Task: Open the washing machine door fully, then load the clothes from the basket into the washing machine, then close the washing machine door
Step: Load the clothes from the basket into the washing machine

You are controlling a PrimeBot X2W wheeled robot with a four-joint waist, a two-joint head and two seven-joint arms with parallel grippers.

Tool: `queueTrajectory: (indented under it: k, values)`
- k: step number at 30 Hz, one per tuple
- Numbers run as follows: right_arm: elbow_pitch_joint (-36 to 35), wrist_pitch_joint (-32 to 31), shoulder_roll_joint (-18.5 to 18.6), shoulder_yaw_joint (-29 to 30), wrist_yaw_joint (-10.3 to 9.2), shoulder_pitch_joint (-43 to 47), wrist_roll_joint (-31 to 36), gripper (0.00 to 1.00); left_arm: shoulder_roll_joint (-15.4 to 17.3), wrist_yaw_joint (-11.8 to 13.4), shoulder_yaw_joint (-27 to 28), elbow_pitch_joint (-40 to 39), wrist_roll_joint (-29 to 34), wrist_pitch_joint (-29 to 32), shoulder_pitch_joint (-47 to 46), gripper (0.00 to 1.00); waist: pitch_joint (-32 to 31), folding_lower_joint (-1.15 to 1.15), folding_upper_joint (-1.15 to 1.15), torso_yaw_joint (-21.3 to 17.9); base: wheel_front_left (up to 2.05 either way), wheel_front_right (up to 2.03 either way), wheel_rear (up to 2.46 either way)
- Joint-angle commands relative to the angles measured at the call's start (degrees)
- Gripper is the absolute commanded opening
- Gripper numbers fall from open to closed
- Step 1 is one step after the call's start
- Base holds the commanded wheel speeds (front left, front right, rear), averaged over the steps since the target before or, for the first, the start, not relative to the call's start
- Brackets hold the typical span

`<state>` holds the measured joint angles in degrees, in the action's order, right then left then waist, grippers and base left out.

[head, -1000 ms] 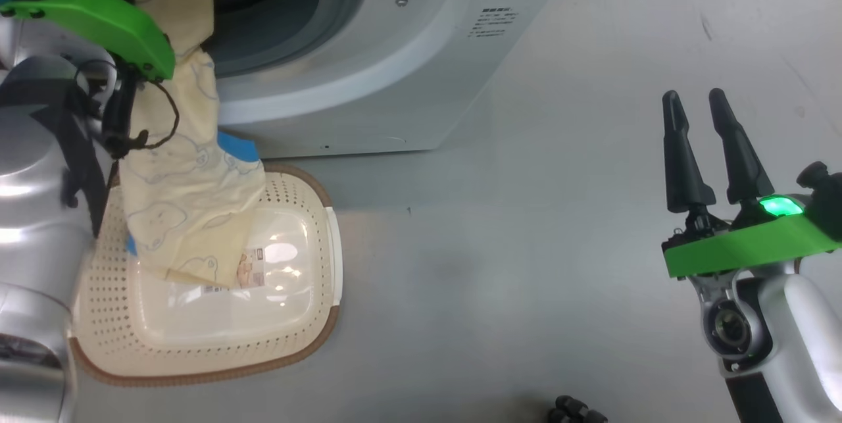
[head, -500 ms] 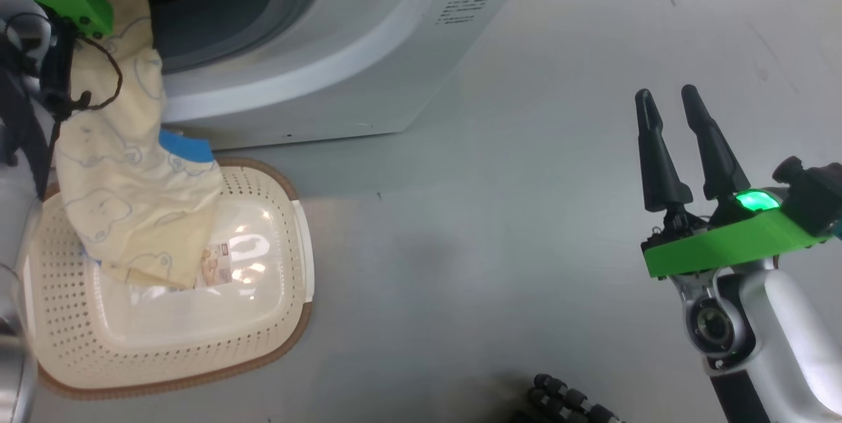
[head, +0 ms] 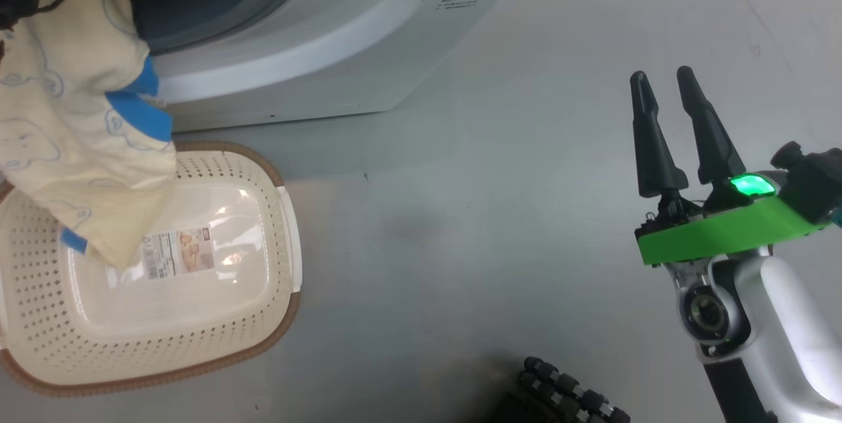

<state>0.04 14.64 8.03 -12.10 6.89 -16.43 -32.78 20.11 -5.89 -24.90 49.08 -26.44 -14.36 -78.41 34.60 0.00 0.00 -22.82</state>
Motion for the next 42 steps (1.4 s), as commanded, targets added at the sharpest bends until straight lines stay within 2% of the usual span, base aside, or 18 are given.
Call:
queueTrajectory:
  k: [1, 5, 10, 16, 18, 19, 26, 29, 36, 42]
  values:
    - [-1.97, 0.36, 0.25, -0.85, 0.59, -0.66, -0.32, 1.00, 2.24, 0.38, 3.17, -3.54, 1.75, -0.63, -1.94, 0.00, 0.33, 0.00, 0.00, -0.12, 0.00, 0.00, 0.00]
    - [-1.75, 0.36, 0.00, -1.33, 0.59, -0.66, -0.37, 1.00, 1.33, -0.46, 4.13, 0.67, 3.47, -0.63, 0.54, 0.00, 0.23, 0.00, 0.00, -0.18, 0.00, 0.00, 0.00]
    - [-1.46, 0.36, 0.02, -2.10, 0.59, -0.43, -0.48, 1.00, -0.19, -1.31, 1.96, 11.07, 3.36, -0.47, -0.28, 0.00, -0.22, 0.00, 0.00, -0.18, 0.00, 0.00, 0.00]
    - [-1.38, 0.36, 0.00, -2.41, 0.59, -0.56, -0.56, 1.00, -1.34, -1.54, -0.30, 17.59, 2.65, 0.92, -2.65, 0.00, -0.43, 0.00, 0.00, -0.12, 0.00, 0.00, 0.00]
    - [-1.34, 0.36, 0.01, -2.35, 0.59, -0.53, -0.58, 1.00, -2.07, -1.56, -1.33, 19.03, 1.67, 2.38, -2.86, 0.70, -0.67, 0.00, 0.00, -0.03, 0.00, 0.00, 0.00]
    - [-1.33, 0.36, 0.01, -2.32, 0.59, -0.50, -0.58, 1.00, -2.16, -1.57, -2.04, 19.35, 1.40, 2.75, -2.98, 1.00, -0.77, 0.00, 0.00, 0.01, 0.00, 0.00, 0.00]
    - [-1.22, 0.36, 0.07, -2.22, 0.59, -0.66, -0.59, 1.00, -2.38, -1.58, -4.98, 20.26, -2.31, 4.34, -2.94, 1.00, -1.24, 0.00, 0.00, 0.21, 0.00, 0.00, 0.00]
    - [-1.19, 0.36, 0.13, -2.09, 0.59, -0.72, -0.53, 1.00, -2.28, -1.58, -6.08, 19.57, -4.41, 2.71, -2.61, 1.00, -1.47, 0.00, 0.00, 0.42, 0.00, 0.00, 0.00]
    - [-1.13, 0.36, 0.33, -1.52, 0.59, -0.73, -0.42, 1.00, -2.64, -1.59, -5.73, 17.11, -8.45, -0.32, -0.69, 1.00, -2.21, 0.00, 0.00, 1.04, 0.00, 0.00, 0.00]
    - [-1.21, 0.36, 0.35, -1.24, 0.59, -1.10, -0.28, 1.00, -2.04, -1.59, -3.32, 11.43, -8.32, -0.60, 1.07, 1.00, -2.45, 0.00, 0.00, 1.54, 0.00, 0.00, 0.00]
